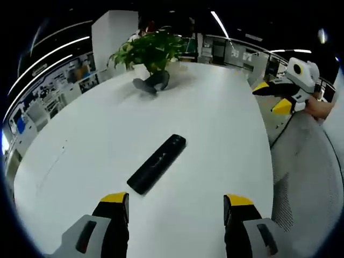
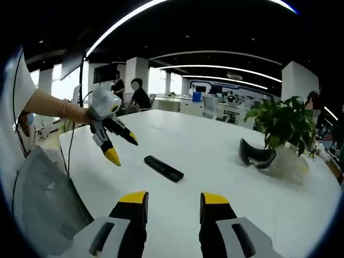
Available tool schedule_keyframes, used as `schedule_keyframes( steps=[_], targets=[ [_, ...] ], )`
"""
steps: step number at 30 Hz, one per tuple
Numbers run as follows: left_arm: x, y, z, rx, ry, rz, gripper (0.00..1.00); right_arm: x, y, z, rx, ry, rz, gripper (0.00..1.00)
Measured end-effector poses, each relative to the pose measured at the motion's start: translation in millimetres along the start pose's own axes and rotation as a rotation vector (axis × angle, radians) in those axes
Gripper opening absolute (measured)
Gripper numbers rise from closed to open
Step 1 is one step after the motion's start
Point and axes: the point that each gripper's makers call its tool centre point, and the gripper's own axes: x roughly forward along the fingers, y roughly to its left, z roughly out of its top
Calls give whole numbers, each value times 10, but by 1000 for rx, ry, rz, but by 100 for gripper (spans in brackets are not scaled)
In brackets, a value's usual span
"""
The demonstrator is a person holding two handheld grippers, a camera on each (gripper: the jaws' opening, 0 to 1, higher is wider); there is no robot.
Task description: Press the specified remote control buttons in sequence, fully releasing each button before pressing the next.
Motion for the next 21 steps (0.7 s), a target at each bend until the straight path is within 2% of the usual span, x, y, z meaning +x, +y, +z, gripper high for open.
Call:
schedule_keyframes(
  steps=[4, 5, 7, 11, 14, 16, 21],
  targets=[
    [163, 128, 10, -1, 59, -46, 65, 11, 7, -35, -20, 22, -1, 32],
    [212, 186, -21, 7, 102, -47, 64, 12, 11, -42, -23, 27, 1, 31],
    [300, 283, -50, 64, 166, -45, 62, 18, 21, -39, -28, 26, 7, 28],
    [451, 367, -22, 116, 242, -52, 58, 20, 1, -59, -26, 34, 3, 23],
    [556, 421, -8, 207, 313, -66, 53, 22, -26, -78, -30, 44, -9, 20],
    [594, 449, -10, 238, 345, -67, 51, 28, -27, -95, -37, 53, -10, 19],
    [687, 443, -15, 274, 396, -108, 39, 43, 4, -115, -64, 68, -2, 17]
  ],
)
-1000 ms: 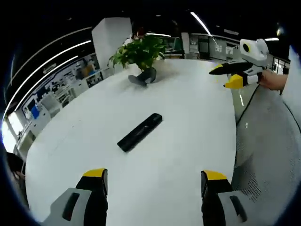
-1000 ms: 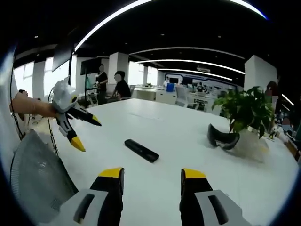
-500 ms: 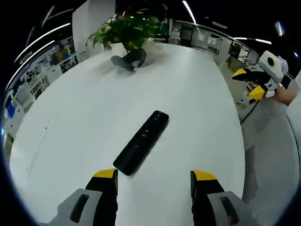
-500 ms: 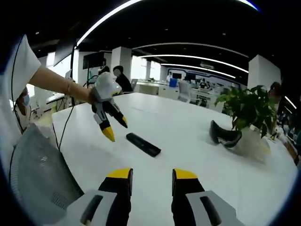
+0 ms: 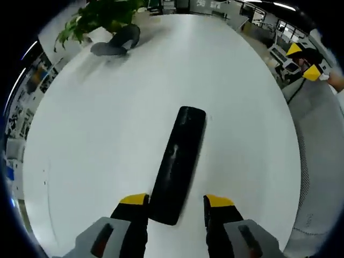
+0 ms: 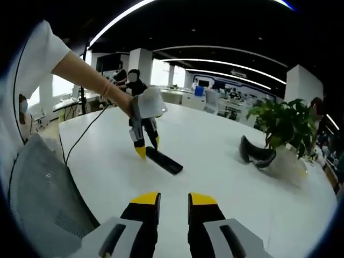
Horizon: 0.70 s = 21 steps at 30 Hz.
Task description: Press the specified remote control buttons in sequence, fully releasing each button before pressing the next.
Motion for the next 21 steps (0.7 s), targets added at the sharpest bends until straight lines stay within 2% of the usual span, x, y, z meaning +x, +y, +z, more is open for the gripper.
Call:
schedule_keyframes(
  steps=[1, 2, 4, 5, 6, 7, 10, 21],
  targets=[
    [23, 24, -1, 8, 11, 10, 38, 3, 5, -4, -4, 3, 1, 17],
    [7, 11, 12, 13, 13, -11, 37, 6, 10, -8, -9, 6, 3, 16],
    [10, 28, 15, 9, 21, -13, 35, 11, 17, -18, -16, 13, 6, 15],
    [5, 36, 5, 20, 28, -12, 30, 11, 20, -18, -17, 14, 8, 15],
    [-18, 33, -37, 64, 54, -22, 25, 11, 26, -17, -17, 14, 11, 14],
    [-19, 10, -8, 53, 36, -15, 25, 13, 27, -15, -16, 13, 12, 14],
    [-26, -27, -19, 51, 45, -15, 24, 12, 24, -15, -14, 12, 10, 13],
    [-42, -328, -75, 124, 54, -25, 24, 18, 75, -34, -41, 25, 29, 10]
  ],
)
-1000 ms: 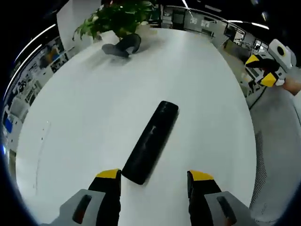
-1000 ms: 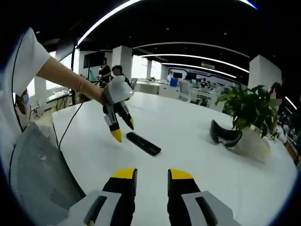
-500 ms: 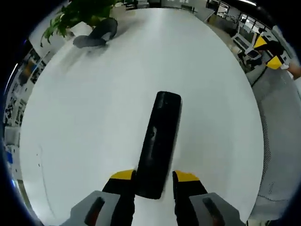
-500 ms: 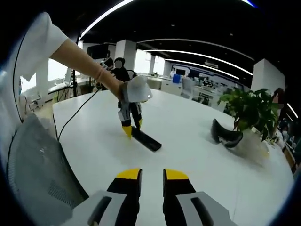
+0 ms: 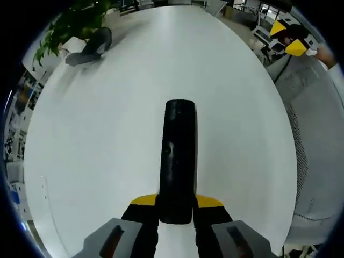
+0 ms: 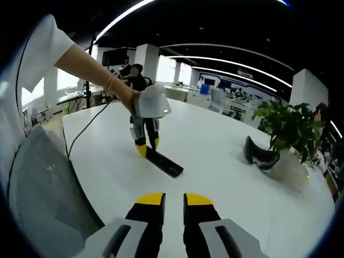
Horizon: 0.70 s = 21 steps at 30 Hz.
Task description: Press the specified remote control buttons in sequence, fully releasing each button before pressing the next.
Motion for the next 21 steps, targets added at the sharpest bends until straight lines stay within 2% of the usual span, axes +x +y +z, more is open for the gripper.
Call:
schedule_keyframes(
  steps=[9, 14, 21],
  targets=[
    [12, -185, 3, 0, -11, -1, 24, -1, 18, 6, -8, -2, 9, 9],
    [14, -336, -2, 26, 16, -1, 23, 5, 36, 5, -16, 1, 18, 8],
    [12, -456, -16, 1, -1, -4, 24, 19, 81, -7, -34, 11, 33, 8]
  ],
)
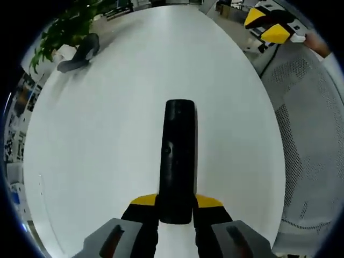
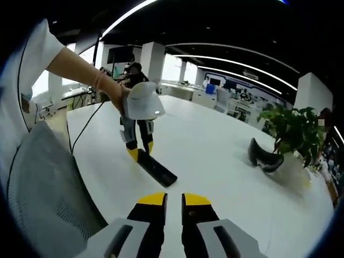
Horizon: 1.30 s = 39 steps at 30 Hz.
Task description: Press the specified remote control buttons in sequence, fully releasing each button before pressing the next.
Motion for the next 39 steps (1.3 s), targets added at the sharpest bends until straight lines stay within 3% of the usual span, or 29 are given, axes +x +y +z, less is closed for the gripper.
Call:
schedule_keyframes(
  steps=[17, 26, 31, 35, 39],
  targets=[
    [-6, -337, -7, -36, -74, 8, 24, 10, 24, -18, 2, 10, 15, 6],
    [-21, -555, -19, -52, -129, 14, 24, 10, 58, -9, 63, -2, 52, 6],
    [-29, -653, -18, -57, -158, 18, 24, 49, 195, -43, 48, 27, 120, 5],
    [-31, -719, -13, -74, -185, 22, 24, 69, 393, -17, 103, 29, 243, 4],
    [-32, -829, -1, -75, -203, 25, 24, 126, 464, -33, 59, 74, 309, 3]
  ],
)
